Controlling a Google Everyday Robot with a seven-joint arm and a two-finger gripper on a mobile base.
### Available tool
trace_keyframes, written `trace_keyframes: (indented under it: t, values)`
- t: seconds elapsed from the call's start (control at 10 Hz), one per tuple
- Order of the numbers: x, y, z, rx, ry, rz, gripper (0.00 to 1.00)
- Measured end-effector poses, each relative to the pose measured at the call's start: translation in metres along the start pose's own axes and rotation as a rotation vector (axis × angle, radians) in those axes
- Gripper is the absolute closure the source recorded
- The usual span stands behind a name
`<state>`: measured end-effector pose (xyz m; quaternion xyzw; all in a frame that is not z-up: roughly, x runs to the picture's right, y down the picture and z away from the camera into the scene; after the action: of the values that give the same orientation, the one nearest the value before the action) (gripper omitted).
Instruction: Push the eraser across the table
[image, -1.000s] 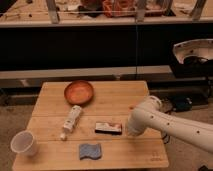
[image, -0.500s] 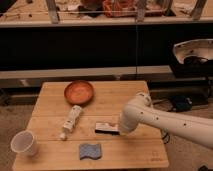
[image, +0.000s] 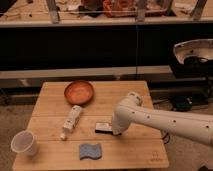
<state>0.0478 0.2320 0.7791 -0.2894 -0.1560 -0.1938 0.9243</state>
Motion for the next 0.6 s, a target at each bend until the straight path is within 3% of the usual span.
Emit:
trace_keyframes:
  t: [0.6]
  values:
    - [-0.0047, -0.0109, 0.0045, 0.013, -0.011, -0.031, 1.0]
